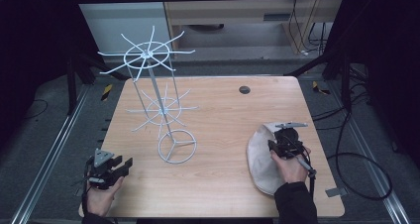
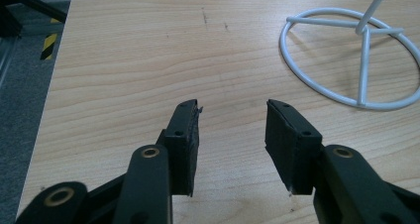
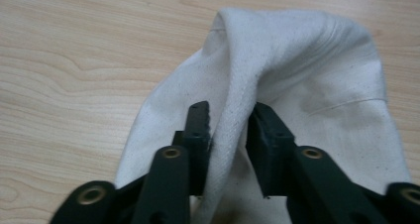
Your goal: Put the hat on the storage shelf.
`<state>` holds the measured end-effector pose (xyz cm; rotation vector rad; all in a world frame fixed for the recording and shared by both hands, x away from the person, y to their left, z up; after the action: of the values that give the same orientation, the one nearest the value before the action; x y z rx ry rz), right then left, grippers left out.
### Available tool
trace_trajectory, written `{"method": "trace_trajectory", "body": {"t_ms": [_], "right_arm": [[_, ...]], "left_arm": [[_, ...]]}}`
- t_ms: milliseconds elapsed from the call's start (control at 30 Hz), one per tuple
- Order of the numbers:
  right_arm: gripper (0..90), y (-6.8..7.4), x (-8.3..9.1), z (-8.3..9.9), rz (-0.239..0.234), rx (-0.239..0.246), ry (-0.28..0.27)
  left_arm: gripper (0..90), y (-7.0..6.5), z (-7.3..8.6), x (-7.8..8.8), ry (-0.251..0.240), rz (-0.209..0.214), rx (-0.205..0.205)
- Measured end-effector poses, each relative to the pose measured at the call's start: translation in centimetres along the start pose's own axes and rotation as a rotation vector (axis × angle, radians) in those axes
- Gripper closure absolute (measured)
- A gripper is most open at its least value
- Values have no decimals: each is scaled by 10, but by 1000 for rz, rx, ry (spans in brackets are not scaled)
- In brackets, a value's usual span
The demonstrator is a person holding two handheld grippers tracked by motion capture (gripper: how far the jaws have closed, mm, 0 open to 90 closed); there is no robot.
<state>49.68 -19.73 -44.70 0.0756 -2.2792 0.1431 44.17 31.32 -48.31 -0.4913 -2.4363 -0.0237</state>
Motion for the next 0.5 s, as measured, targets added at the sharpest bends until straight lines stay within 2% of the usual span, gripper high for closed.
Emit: {"method": "trace_trajectory", "body": {"t_ms": [133, 367, 500], "right_arm": [[869, 1, -2, 0, 16, 8, 7], [883, -1, 3, 0, 16, 16, -13], [884, 0, 10, -2, 4, 43, -53]], "left_arm": [[565, 0, 0, 0, 3, 2, 0], [571, 0, 0, 0, 2, 5, 3], [574, 0, -1, 1, -2, 12, 4]]}}
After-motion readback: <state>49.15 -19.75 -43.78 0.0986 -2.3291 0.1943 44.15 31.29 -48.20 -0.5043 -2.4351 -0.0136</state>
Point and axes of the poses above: each handheld gripper's, and its own axes: x roughly backward along the jaws, z roughly out of its underside, y roughly to its left, the point moved 3 cm from there along -x, roughly forward along the jaws, and after that the axes turned 8 degrees about z, right-handed, at the moved point
